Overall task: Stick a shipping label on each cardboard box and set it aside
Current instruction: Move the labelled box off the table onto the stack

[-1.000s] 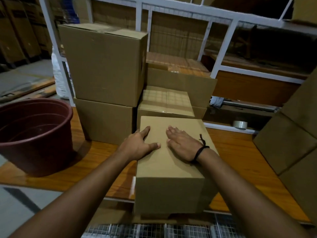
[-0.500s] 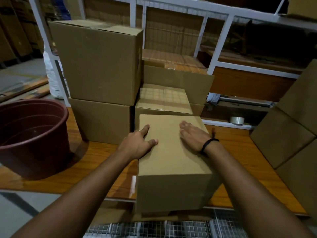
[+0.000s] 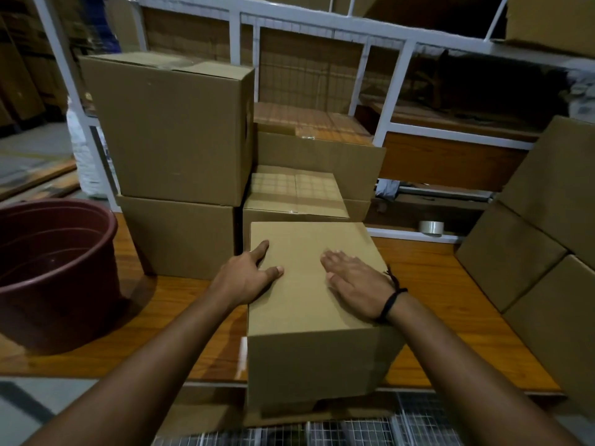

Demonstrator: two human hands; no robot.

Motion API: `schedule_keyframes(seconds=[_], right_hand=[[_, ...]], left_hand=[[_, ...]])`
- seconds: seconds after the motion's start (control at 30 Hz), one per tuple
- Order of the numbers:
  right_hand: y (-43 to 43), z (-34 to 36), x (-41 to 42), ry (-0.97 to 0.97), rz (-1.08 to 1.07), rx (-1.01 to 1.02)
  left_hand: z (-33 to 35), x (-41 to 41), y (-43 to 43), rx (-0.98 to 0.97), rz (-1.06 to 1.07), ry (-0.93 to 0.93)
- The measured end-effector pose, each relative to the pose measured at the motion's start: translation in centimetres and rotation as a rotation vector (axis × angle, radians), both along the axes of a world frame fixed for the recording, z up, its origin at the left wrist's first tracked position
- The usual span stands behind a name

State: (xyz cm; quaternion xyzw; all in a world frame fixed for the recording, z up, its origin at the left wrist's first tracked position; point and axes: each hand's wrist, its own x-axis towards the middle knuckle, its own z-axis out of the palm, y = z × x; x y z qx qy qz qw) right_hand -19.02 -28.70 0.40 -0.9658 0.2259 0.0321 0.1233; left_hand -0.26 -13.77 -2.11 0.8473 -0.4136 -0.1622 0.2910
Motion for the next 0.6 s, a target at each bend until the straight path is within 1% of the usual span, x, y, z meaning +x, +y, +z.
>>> schedule_keyframes(seconds=[0.07,0.13,0.2,0.27,0.3,0.33,0.37,0.43,0.53,0.6], right_hand=[[-1.1,0.1,-1.1,-0.019,-0.054,0.031],[-3.0,0.1,-2.5,-0.034,-0.197,0.043],[-4.0,-0.2,-3.7,-0.064,-0.357,0.076],[-3.9,-0.5,-4.2,-0.214,-0.469,0.296],[-3.5,-0.5,-4.3,-0.305,-0.482,0.417],[-3.2,-0.6,-4.5,-0.374,-0.466,0.492],[-2.8,-0.6,-4.8,-0.410,-0.442,0.519],[-2.1,-0.6,-5.5,-0.454,-0.401,0.501],[-1.4,-1.0,-7.3,-0.530,-0.396,0.457],[-1.1,-1.5,-8.7,-0.607,-0.404,0.462]], left_hand=[[-0.1,0.1,0.2,-0.010,-0.001,0.039],[-0.1,0.2,0.1,-0.030,0.009,0.103],[-0.2,0.3,0.2,-0.097,0.026,0.215],[-0.2,0.2,0.3,-0.179,0.023,0.372],[-0.2,0.1,0.5,-0.209,0.012,0.431],[-0.2,0.1,0.7,-0.228,-0.002,0.455],[-0.3,0.0,0.9,-0.244,-0.013,0.457],[-0.4,-0.3,1.5,-0.285,-0.017,0.440],[-0.6,-1.4,2.0,-0.373,-0.067,0.387],[-0.3,-2.1,2.2,-0.433,-0.100,0.411]])
